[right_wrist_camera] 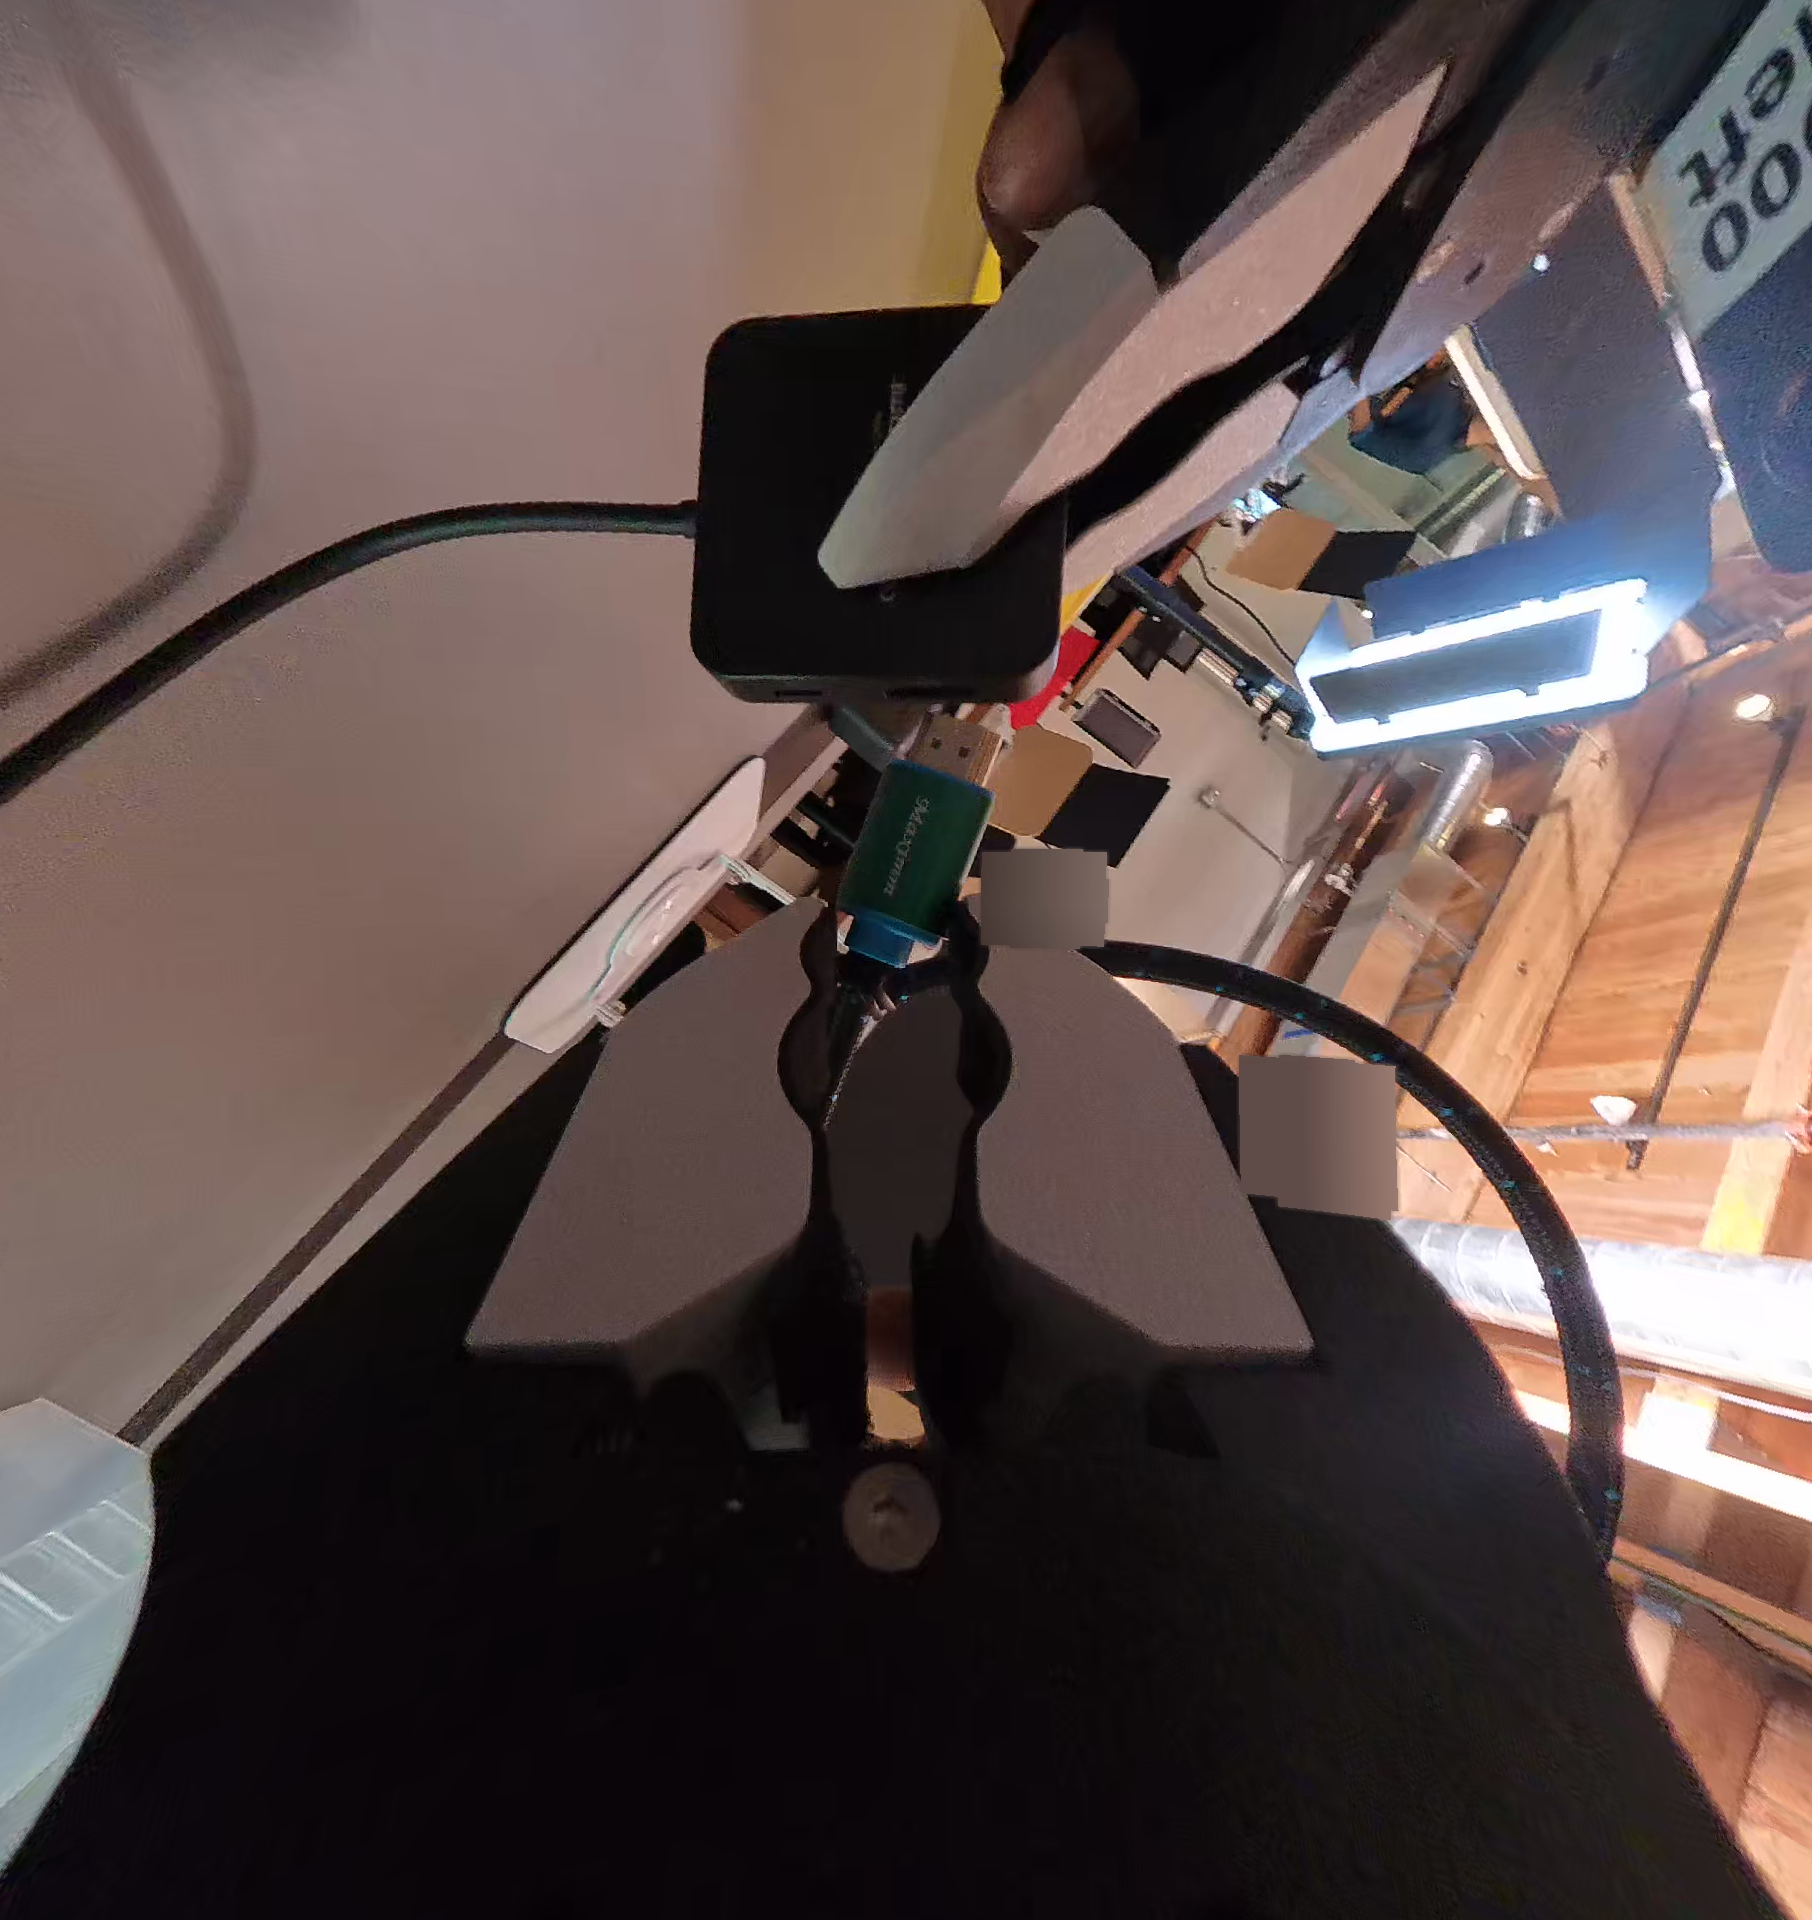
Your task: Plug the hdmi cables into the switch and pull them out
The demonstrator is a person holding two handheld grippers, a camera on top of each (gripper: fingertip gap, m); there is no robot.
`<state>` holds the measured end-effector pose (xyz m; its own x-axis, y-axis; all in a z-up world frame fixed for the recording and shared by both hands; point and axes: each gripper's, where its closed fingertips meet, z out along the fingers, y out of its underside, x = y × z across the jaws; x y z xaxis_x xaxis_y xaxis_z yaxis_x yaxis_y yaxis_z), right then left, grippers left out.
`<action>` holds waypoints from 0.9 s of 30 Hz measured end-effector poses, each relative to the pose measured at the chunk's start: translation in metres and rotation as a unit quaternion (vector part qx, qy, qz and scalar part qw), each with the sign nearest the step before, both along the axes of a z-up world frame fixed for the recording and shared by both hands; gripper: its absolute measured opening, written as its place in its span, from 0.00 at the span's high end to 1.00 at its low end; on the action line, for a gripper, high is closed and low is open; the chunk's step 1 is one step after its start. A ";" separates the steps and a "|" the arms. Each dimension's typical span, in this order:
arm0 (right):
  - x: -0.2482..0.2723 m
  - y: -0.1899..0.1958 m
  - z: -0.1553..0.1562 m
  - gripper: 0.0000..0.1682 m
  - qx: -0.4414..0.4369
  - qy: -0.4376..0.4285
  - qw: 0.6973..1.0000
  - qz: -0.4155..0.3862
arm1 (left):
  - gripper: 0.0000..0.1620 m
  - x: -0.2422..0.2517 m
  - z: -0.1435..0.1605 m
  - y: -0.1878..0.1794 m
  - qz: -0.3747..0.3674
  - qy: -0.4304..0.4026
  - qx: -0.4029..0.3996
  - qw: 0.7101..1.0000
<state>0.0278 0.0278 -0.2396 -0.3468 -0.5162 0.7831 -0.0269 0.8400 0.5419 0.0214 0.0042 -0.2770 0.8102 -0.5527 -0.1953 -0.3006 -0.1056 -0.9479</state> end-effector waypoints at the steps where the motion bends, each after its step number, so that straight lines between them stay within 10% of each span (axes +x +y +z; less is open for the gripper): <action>1: -0.001 0.000 -0.003 0.88 0.001 -0.011 1.000 -0.003 | 0.92 0.001 -0.001 0.000 -0.001 -0.005 -0.005 1.000; 27: 0.003 0.001 -0.036 0.89 0.001 -0.102 0.994 -0.039 | 0.92 0.003 -0.024 0.006 0.034 0.048 -0.064 0.996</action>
<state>0.0308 0.0292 -0.2756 -0.5378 -0.4829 0.6911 -0.0718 0.8430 0.5331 0.0240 0.0105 -0.3006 0.8272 -0.5229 -0.2059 -0.3778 -0.2461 -0.8926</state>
